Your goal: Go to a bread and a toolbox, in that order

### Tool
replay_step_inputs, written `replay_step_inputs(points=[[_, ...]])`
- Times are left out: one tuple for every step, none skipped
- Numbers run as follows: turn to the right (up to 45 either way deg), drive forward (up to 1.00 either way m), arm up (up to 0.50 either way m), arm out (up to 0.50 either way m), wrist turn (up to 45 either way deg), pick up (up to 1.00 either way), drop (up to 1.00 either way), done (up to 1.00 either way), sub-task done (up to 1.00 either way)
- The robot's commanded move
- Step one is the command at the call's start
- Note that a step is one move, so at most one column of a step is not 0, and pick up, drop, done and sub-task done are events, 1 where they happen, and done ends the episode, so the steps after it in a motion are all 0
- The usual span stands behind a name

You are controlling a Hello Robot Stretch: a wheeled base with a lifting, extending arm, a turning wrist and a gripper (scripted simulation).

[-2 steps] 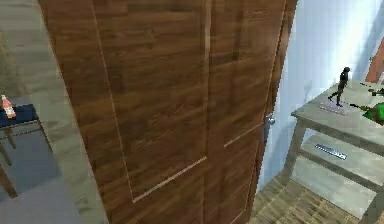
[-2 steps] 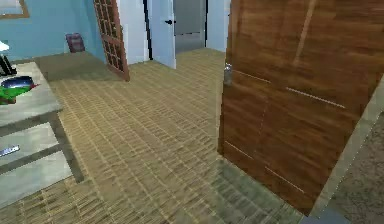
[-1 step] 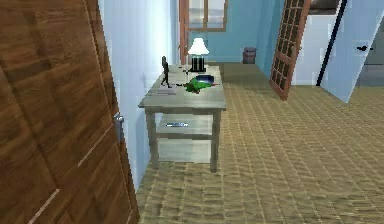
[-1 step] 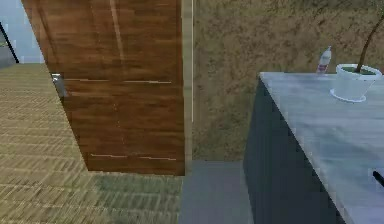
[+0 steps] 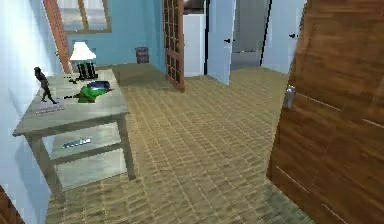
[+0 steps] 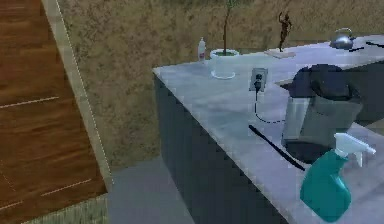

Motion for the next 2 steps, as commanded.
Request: replay_step_inputs(points=[[0.0,1.00,0.00,0.00,0.0,0.00,0.00,0.00,0.00],[3.0,0.00,0.00,0.00,0.0,0.00,0.00,0.00,0.00]])
